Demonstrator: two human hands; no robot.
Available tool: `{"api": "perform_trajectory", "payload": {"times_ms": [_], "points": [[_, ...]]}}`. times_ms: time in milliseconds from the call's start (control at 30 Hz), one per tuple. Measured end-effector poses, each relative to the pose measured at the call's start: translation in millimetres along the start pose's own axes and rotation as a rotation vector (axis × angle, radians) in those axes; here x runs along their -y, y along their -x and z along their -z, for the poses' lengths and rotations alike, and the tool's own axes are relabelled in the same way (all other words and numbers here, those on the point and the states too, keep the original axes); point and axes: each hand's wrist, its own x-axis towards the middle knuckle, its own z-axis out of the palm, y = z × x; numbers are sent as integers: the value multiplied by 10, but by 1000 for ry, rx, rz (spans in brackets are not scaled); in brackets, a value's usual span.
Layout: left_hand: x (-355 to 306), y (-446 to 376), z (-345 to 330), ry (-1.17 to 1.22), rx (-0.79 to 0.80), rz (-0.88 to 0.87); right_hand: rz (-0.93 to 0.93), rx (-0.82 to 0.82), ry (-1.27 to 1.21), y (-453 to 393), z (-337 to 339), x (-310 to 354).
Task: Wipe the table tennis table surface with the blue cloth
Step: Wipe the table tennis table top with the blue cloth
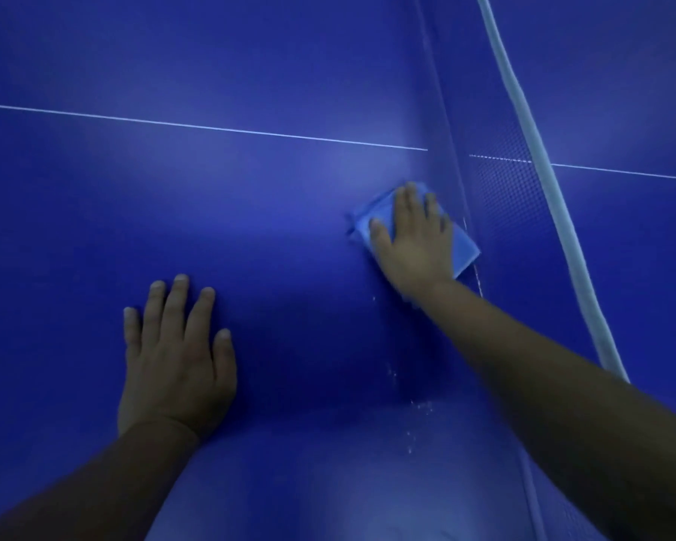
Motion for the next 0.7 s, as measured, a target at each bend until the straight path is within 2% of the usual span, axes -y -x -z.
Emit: {"api": "perform_trajectory", "payload": {"times_ms": [167,233,267,300,400,467,533,633,700], "points": [[-12,3,5,8,-3,11,758,71,22,1709,-29,-154],[-21,-5,15,21,-1,10,954,136,50,1731,-13,-322],[-23,-5,16,21,-5,4,963,123,51,1555,-19,-359],[-24,0,16,21,-13,-1,884,102,39,1324,-42,-356],[7,12,5,34,-19,-4,396,45,-26,675,18,-247],[34,11,-2,59,-9,-5,219,31,-26,788,-10,-199],[46,21,13,133,-13,-12,259,-15,-30,1375,-49,-154],[89,156,114,297,-57,-2,381,17,-84,2281,-86,-207],[166,364,157,258,-74,-28,370,0,-111,2222,-80,-215]]}}
